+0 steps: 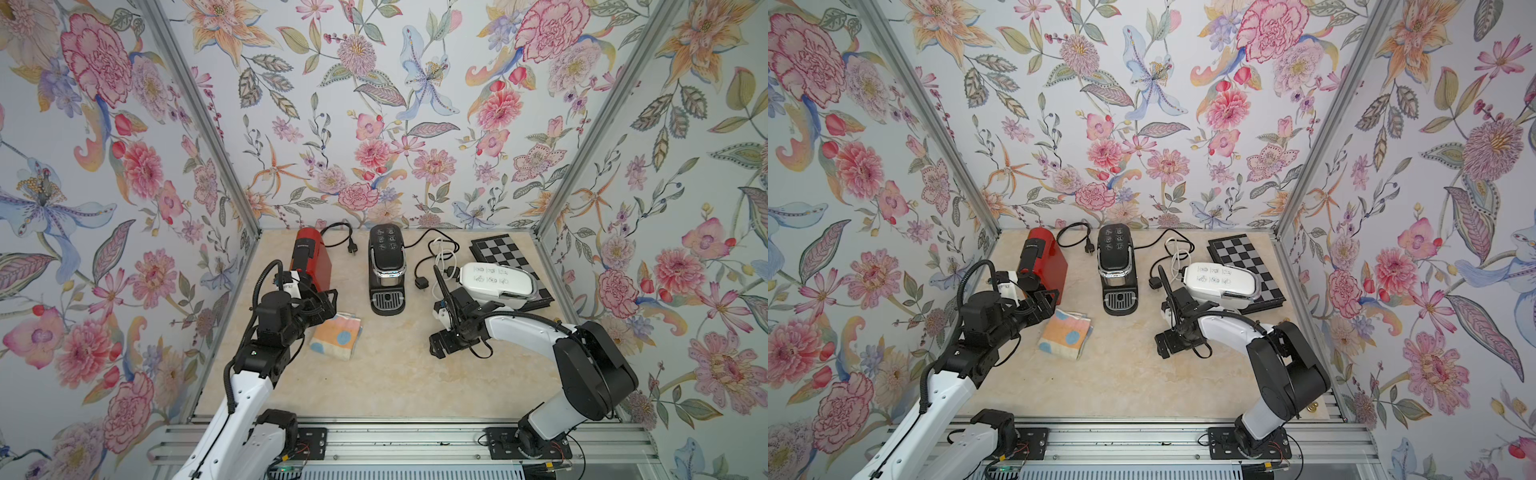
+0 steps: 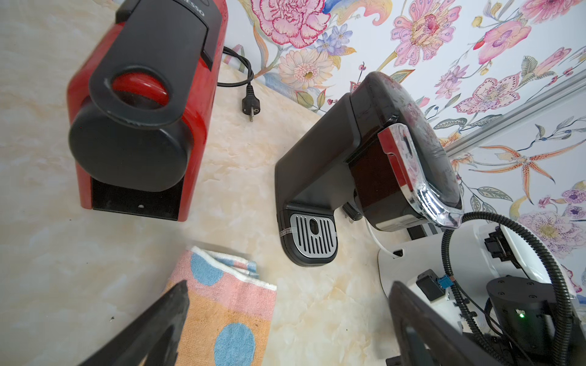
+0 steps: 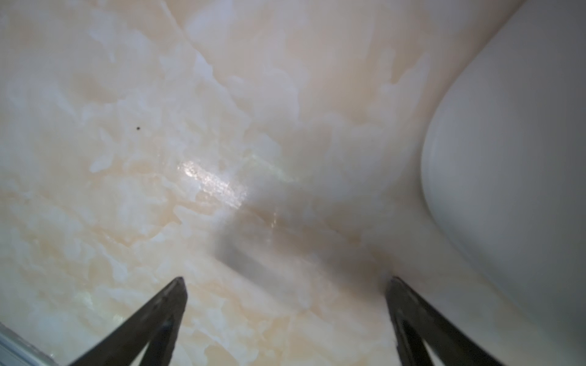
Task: Wipe the surface of a coffee machine
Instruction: Move the coffee machine to the center of the board.
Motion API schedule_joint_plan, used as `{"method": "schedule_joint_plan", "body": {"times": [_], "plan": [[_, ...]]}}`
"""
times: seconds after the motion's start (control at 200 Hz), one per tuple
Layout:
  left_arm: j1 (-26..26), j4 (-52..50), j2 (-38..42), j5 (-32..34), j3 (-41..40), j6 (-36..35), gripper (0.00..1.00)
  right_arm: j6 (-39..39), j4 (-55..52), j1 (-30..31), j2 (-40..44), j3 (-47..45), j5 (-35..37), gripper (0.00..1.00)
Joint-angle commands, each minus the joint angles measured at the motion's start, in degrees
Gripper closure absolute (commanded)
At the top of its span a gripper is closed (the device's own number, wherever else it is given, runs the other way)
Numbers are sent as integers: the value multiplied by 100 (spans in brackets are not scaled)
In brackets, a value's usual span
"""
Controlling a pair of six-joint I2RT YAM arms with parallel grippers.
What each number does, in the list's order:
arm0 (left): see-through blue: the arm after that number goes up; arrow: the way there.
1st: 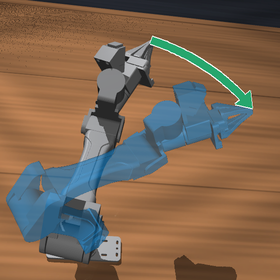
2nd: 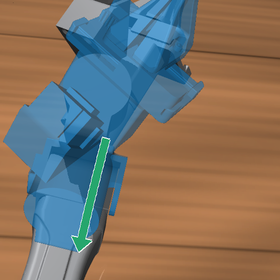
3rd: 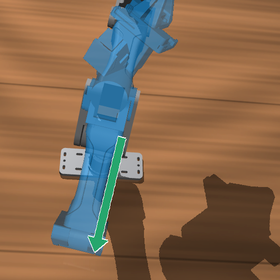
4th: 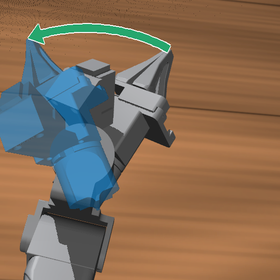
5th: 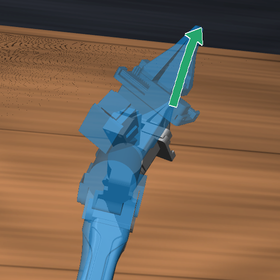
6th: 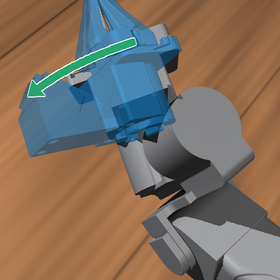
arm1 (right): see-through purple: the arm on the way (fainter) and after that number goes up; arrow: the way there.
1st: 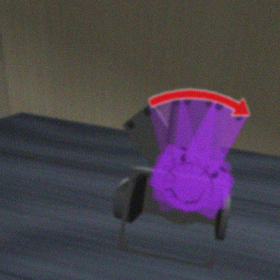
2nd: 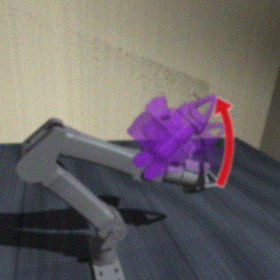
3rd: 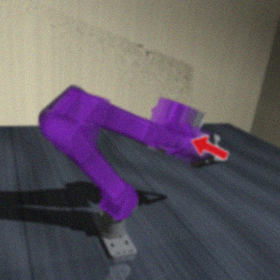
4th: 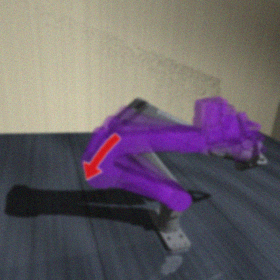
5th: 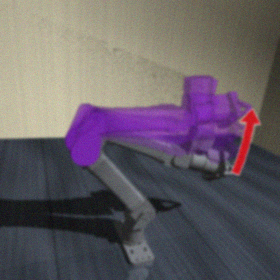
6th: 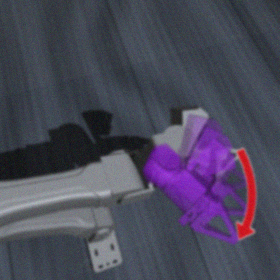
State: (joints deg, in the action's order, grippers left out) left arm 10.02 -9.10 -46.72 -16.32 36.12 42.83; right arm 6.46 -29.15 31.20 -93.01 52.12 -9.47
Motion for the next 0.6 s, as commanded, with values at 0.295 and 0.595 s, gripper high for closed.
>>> {"method": "schedule_joint_plan", "body": {"times": [0.295, 0.595], "plan": [[-62, 465, -458, -280, 92, -129, 1, -461, 541, -261, -1015, 1288, -405, 0], [-62, 742, -884, -398, 259, -193, 1, -381, 576, -216, -1534, 2171, -974, 0]]}}
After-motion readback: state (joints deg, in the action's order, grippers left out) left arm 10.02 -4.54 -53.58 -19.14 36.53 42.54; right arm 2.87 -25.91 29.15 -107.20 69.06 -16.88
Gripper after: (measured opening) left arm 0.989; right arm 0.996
